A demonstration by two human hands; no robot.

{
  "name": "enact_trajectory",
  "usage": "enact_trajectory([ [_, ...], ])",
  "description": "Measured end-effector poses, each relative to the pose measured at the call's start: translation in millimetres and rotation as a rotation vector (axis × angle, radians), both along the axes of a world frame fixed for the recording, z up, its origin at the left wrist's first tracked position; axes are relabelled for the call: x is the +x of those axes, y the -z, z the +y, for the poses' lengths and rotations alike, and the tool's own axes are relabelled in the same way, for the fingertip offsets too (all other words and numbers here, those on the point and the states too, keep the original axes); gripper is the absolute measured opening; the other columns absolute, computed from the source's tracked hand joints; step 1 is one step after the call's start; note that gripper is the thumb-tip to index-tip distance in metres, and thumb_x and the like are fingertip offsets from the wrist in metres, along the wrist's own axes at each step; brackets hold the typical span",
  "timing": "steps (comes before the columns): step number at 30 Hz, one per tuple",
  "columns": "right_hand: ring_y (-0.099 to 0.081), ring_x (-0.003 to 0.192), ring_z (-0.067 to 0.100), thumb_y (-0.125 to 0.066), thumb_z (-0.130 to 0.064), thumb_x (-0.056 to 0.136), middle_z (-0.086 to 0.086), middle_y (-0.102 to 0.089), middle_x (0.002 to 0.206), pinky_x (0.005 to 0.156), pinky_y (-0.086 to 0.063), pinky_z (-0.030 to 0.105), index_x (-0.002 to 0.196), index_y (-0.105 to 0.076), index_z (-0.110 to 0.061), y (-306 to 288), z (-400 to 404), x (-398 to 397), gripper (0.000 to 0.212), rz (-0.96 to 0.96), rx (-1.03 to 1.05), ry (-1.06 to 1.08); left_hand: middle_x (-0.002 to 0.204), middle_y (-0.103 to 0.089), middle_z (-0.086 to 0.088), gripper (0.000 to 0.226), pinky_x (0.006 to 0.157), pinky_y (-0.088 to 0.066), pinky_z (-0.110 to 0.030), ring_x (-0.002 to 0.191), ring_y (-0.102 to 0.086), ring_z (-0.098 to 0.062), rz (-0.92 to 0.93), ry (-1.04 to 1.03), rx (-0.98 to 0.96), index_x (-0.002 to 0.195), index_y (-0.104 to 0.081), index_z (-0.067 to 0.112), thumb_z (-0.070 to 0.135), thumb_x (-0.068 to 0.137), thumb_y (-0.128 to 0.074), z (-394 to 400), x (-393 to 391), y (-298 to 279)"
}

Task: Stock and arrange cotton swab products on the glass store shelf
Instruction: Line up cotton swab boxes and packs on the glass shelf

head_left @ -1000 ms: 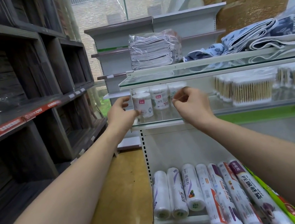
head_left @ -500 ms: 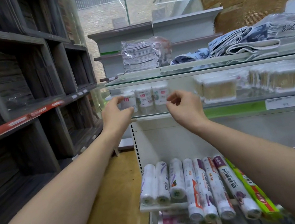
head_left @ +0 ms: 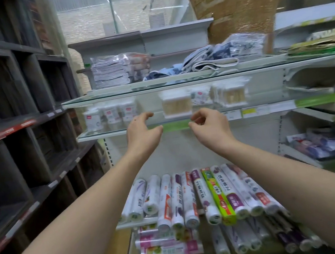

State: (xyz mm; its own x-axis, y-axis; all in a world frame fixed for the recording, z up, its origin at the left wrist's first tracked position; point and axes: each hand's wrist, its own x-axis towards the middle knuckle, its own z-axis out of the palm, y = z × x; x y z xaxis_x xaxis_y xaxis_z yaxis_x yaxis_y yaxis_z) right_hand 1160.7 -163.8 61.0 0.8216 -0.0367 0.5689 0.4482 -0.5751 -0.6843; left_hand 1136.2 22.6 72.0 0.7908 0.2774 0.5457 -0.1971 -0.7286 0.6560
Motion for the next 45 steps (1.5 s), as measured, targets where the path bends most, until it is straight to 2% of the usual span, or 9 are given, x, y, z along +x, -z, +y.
enact_trajectory([
  [5,-0.062,0.089,0.016,-0.064,-0.023,0.087,-0.007,-0.065,0.085,0.075,-0.040,0.023,0.099,-0.071,-0.021,8.5,-93.7,-19.0,0.014,0.020,-0.023,0.110,0.138,-0.060,-0.003,0.050,0.109,-0.038,-0.032,0.130,-0.052,-0.022,0.002,0.127,0.031,0.134,-0.061,0.019,0.023,0.086,-0.072,-96.7,4.2,4.2],
  [9,-0.065,0.090,0.019,-0.065,-0.024,0.084,-0.009,-0.064,0.081,0.076,-0.045,0.026,0.092,-0.071,-0.024,13.9,-169.2,-27.1,0.010,0.039,-0.032,0.248,0.137,-0.060,-0.006,0.050,0.106,-0.036,-0.027,0.130,-0.053,-0.022,0.002,0.263,0.086,0.133,-0.062,0.015,0.020,0.085,-0.073,-178.5,10.5,9.2],
  [12,-0.065,0.091,0.021,-0.066,-0.026,0.083,-0.007,-0.066,0.082,0.073,-0.041,0.026,0.090,-0.070,-0.024,16.8,-224.1,-31.9,0.009,0.055,-0.020,0.356,0.137,-0.059,-0.006,0.048,0.108,-0.034,-0.028,0.131,-0.051,-0.022,0.007,0.377,0.106,0.133,-0.062,0.014,0.020,0.086,-0.073,-238.1,17.7,10.6],
  [17,-0.065,0.093,0.020,-0.065,-0.028,0.085,-0.006,-0.072,0.091,0.085,-0.052,0.035,0.094,-0.071,-0.026,27.7,-311.0,-39.4,0.011,0.083,0.023,0.494,0.136,-0.060,-0.006,0.048,0.100,-0.029,-0.018,0.131,-0.051,-0.022,-0.019,0.548,0.154,0.133,-0.062,0.013,0.018,0.086,-0.072,-331.6,34.9,14.4],
  [21,-0.063,0.089,0.014,-0.066,-0.032,0.088,-0.012,-0.066,0.087,0.075,-0.048,0.029,0.092,-0.066,-0.030,38.5,-371.7,-33.0,0.004,0.112,0.047,0.577,0.135,-0.060,-0.008,0.049,0.103,-0.033,-0.024,0.129,-0.052,-0.023,-0.033,0.660,0.200,0.134,-0.062,0.013,0.020,0.086,-0.072,-400.8,55.6,21.5],
  [24,-0.062,0.087,0.013,-0.067,-0.030,0.089,-0.011,-0.066,0.086,0.072,-0.043,0.025,0.094,-0.068,-0.025,42.3,-412.0,-18.6,0.007,0.114,0.051,0.628,0.132,-0.061,-0.008,0.049,0.101,-0.036,-0.026,0.126,-0.053,-0.025,-0.050,0.707,0.237,0.132,-0.063,0.013,0.020,0.084,-0.073,-450.2,79.3,25.3],
  [33,-0.064,0.092,0.017,-0.070,-0.033,0.088,-0.006,-0.069,0.094,0.085,-0.054,0.035,0.099,-0.069,-0.024,38.5,-521.6,63.2,0.015,0.163,0.024,0.684,0.131,-0.058,-0.005,0.048,0.105,-0.042,-0.036,0.125,-0.052,-0.024,-0.034,0.802,0.254,0.132,-0.060,0.019,0.028,0.085,-0.070,-579.1,176.1,24.5],
  [41,-0.064,0.092,0.018,-0.070,-0.032,0.087,-0.006,-0.069,0.093,0.081,-0.049,0.030,0.094,-0.065,-0.030,33.5,-592.8,124.3,0.009,0.169,0.026,0.717,0.127,-0.066,-0.007,0.051,0.098,-0.051,-0.039,0.118,-0.061,-0.027,0.081,0.785,0.197,0.135,-0.057,0.021,0.029,0.086,-0.065,-638.7,236.3,10.8],
  [45,-0.063,0.095,0.018,-0.071,-0.031,0.087,-0.007,-0.069,0.098,0.087,-0.053,0.036,0.103,-0.068,-0.026,29.8,-617.1,151.5,0.017,0.165,0.020,0.681,0.127,-0.065,-0.007,0.045,0.100,-0.049,-0.034,0.116,-0.061,-0.027,0.144,0.789,0.179,0.129,-0.060,0.023,0.025,0.084,-0.065,-665.2,257.6,6.4],
])
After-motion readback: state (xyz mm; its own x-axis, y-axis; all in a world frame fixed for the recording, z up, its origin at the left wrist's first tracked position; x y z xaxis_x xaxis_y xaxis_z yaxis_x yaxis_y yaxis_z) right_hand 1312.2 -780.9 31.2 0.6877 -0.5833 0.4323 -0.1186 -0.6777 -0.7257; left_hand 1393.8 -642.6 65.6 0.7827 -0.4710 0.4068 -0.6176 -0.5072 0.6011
